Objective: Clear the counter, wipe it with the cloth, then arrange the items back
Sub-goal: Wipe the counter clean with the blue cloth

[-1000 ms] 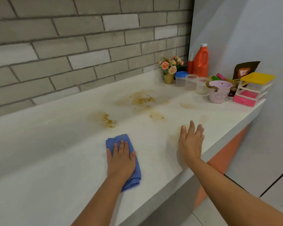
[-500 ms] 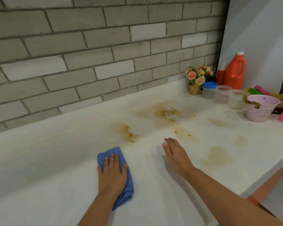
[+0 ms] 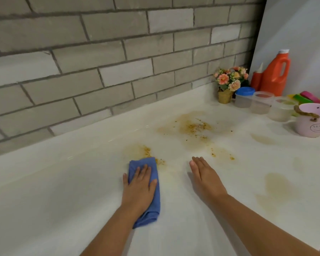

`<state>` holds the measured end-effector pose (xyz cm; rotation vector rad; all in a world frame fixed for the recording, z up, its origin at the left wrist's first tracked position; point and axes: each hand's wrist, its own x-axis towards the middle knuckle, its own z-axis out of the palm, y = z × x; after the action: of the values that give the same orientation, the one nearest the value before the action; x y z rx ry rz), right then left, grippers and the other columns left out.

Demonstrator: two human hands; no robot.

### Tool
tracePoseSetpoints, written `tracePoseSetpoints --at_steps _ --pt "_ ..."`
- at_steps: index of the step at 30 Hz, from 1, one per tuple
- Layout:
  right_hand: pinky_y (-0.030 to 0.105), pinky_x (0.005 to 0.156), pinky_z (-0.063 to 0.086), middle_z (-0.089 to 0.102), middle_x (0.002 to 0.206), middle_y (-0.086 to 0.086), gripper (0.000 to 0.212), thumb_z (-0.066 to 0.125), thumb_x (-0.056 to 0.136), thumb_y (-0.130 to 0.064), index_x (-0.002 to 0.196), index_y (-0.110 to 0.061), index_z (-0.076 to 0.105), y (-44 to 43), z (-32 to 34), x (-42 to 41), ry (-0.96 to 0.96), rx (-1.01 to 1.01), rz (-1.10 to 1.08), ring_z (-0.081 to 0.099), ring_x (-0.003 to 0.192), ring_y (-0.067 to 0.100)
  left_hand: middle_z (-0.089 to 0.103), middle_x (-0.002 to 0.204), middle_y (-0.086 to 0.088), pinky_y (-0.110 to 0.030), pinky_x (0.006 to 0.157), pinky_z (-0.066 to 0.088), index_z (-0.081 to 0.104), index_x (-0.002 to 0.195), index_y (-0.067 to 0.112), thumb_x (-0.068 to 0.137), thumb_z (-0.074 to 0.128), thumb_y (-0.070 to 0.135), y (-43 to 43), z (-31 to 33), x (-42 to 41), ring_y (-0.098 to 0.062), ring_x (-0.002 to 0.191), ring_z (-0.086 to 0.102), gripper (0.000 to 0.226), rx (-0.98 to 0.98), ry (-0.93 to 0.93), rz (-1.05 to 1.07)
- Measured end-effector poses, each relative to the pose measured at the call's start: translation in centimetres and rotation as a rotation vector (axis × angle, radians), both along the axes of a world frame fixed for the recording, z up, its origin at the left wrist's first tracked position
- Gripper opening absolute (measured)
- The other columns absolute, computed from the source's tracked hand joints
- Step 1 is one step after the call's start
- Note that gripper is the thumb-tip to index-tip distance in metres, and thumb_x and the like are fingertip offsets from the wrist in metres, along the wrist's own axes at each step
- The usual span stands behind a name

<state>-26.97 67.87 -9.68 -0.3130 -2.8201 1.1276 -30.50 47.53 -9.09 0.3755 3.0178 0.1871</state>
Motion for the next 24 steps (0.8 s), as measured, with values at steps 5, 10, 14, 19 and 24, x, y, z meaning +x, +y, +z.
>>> tracePoseSetpoints --at_steps 5,10,14,19,24 --pt "0.02 0.114 0.004 0.014 0.157 -0.009 0.057 0.019 0.099 -0.047 0.15 -0.02 0.017 -0.3 0.3 -0.4 -0.03 0.06 0.002 0.002 0.145 0.003 -0.01 0.159 0.004 -0.049 0.116 -0.008 -0.003 0.151 0.017 0.101 0.012 0.04 2.4 0.0 -7.6 -0.019 0.146 -0.008 0.057 0.005 -0.064 0.079" --pt "0.019 0.114 0.007 0.019 0.156 -0.005 0.055 0.024 0.1 -0.043 0.149 -0.019 0.019 -0.2 0.3 -0.7 -0.032 0.058 -0.016 0.008 0.145 0.007 0.024 0.154 0.007 -0.036 0.116 -0.003 0.029 0.146 0.02 0.089 -0.017 0.054 5.2 -1.1 -1.3 -0.014 0.143 0.024 0.082 0.021 0.062 -0.287" --pt "0.02 0.114 0.009 0.02 0.156 -0.007 0.056 0.022 0.099 -0.045 0.149 -0.02 0.02 -0.3 0.4 -0.4 -0.027 0.065 -0.017 0.007 0.145 0.004 0.06 0.127 0.012 -0.032 0.107 0.013 0.057 0.126 0.022 0.097 -0.004 0.043 -0.9 -1.6 0.7 -0.005 0.114 0.059 0.07 -0.017 0.062 -0.309" --pt "0.02 0.114 0.007 0.016 0.157 -0.009 0.058 0.019 0.098 -0.048 0.15 -0.022 0.016 -0.4 0.5 -0.2 -0.036 0.059 -0.015 0.003 0.144 0.001 -0.001 0.159 0.003 -0.043 0.117 -0.003 0.002 0.151 0.017 0.1 0.012 0.041 -4.7 -0.6 -9.1 -0.013 0.146 0.0 0.056 0.014 0.023 0.087" --pt "0.02 0.114 0.006 0.014 0.157 -0.011 0.072 0.008 0.089 -0.063 0.15 -0.023 0.013 -0.3 0.2 -0.3 -0.035 0.078 -0.01 0.001 0.144 0.0 -0.004 0.159 -0.006 -0.046 0.118 -0.005 0.0 0.15 0.007 0.101 0.011 0.038 -1.7 -0.2 -13.8 -0.023 0.147 -0.003 0.058 0.007 0.004 0.255"
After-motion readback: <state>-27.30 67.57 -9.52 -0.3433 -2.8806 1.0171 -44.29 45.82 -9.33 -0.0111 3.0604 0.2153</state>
